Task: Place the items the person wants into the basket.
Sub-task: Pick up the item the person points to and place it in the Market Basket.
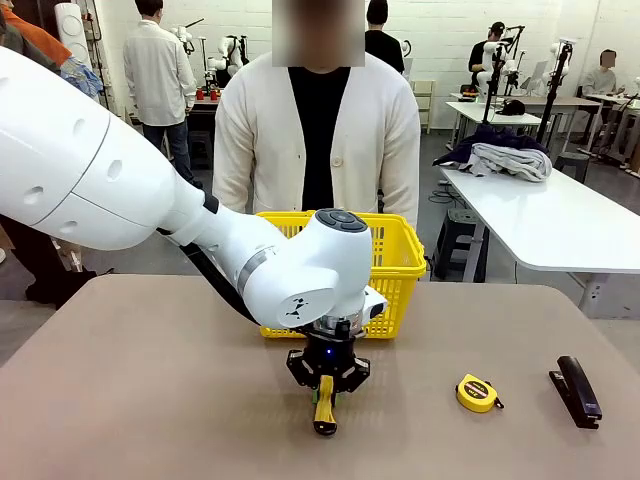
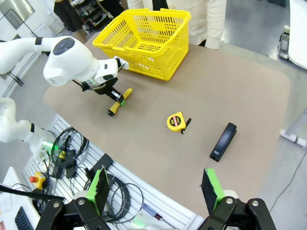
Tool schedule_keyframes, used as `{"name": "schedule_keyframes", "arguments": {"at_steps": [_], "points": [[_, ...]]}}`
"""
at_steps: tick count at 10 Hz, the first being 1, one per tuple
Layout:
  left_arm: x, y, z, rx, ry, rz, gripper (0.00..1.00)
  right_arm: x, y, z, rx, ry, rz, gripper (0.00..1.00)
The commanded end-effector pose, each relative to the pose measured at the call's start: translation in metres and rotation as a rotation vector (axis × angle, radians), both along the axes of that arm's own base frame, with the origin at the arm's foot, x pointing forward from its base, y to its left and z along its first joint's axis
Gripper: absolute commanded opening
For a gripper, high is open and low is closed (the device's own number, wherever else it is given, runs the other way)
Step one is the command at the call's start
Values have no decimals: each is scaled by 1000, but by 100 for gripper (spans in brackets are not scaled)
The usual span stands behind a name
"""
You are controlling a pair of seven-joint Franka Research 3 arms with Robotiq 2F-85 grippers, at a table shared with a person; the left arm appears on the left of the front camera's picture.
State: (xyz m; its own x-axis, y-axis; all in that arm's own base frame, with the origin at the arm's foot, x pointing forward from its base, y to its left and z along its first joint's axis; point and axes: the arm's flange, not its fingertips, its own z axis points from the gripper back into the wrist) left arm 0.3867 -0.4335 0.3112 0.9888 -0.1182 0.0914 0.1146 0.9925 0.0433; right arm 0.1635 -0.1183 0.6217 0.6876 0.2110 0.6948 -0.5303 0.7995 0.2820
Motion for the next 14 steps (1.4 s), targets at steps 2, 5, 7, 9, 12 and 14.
{"name": "schedule_keyframes", "arguments": {"at_steps": [2,5,7,9,12,14], "points": [[1,1,-5,-20,7,31,0,1,1,-1,10,-5,21,100],[-5,5,43,-64,51,-72,0,1,1,-1,10,-5,21,100],[-41,11,150,-34,10,-203,0,1,1,-1,10,-5,21,100],[-58,20,219,-6,-31,-212,0,1,1,-1,10,-5,21,100],[-65,25,254,-26,-51,-214,0,1,1,-1,10,-5,21,100],[-76,27,267,-5,-70,-198,0,1,1,-1,10,-5,21,100]]}}
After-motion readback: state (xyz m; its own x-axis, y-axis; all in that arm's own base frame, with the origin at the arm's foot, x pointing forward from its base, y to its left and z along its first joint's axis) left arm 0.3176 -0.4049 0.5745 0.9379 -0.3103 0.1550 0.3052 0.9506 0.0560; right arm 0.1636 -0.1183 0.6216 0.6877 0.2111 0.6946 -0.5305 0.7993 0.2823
